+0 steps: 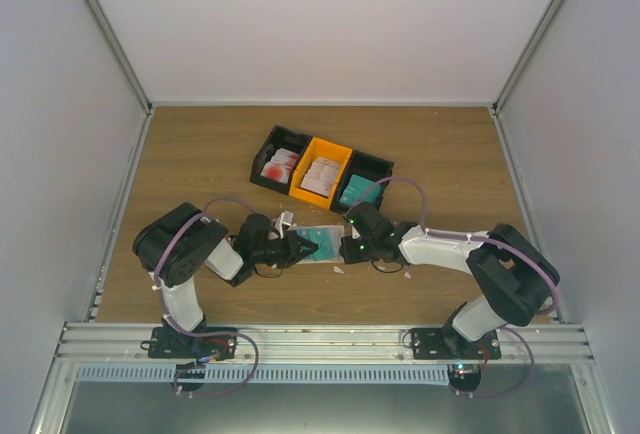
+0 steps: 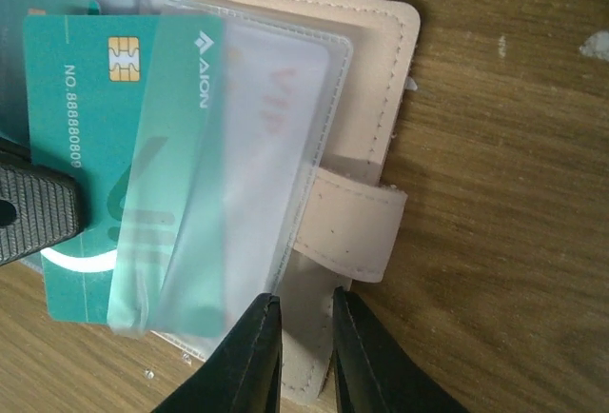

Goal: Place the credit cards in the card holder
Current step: Insert the credit card into the card holder.

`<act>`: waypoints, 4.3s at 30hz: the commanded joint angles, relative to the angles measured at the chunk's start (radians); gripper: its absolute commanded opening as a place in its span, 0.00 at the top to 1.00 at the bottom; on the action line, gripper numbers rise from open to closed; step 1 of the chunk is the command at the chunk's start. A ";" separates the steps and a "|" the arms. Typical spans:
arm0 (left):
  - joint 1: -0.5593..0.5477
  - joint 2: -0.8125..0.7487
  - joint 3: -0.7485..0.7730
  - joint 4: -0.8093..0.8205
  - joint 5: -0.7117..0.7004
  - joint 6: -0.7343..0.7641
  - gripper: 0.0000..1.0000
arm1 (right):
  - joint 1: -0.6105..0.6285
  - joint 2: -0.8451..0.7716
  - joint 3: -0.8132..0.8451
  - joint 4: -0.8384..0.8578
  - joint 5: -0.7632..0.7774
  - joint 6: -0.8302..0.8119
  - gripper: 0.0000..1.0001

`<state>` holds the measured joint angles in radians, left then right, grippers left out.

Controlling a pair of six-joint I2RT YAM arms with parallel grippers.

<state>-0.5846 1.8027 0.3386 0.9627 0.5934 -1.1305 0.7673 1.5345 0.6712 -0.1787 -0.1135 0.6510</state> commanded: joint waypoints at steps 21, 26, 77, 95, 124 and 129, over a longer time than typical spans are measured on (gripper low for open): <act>0.025 -0.105 0.042 -0.299 -0.005 0.176 0.79 | -0.011 0.113 0.002 -0.113 0.128 -0.031 0.90; 0.025 -0.122 0.072 -0.389 -0.033 0.204 0.79 | -0.012 0.106 0.000 -0.103 0.120 -0.033 0.91; -0.028 -0.092 0.252 -0.597 -0.007 0.403 0.76 | -0.011 0.012 0.002 -0.094 0.144 -0.025 0.89; -0.070 -0.083 0.313 -0.731 -0.063 0.388 0.63 | 0.012 0.004 0.032 -0.072 0.073 -0.110 0.81; -0.129 -0.065 0.337 -0.869 -0.234 0.400 0.92 | 0.029 -0.013 0.032 -0.106 0.167 -0.046 0.81; -0.129 -0.113 0.331 -0.886 -0.231 0.405 0.72 | 0.029 -0.073 0.043 -0.142 0.205 -0.020 0.81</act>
<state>-0.6983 1.7168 0.7063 0.1703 0.4015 -0.7456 0.7898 1.5169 0.7029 -0.2825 0.0288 0.5972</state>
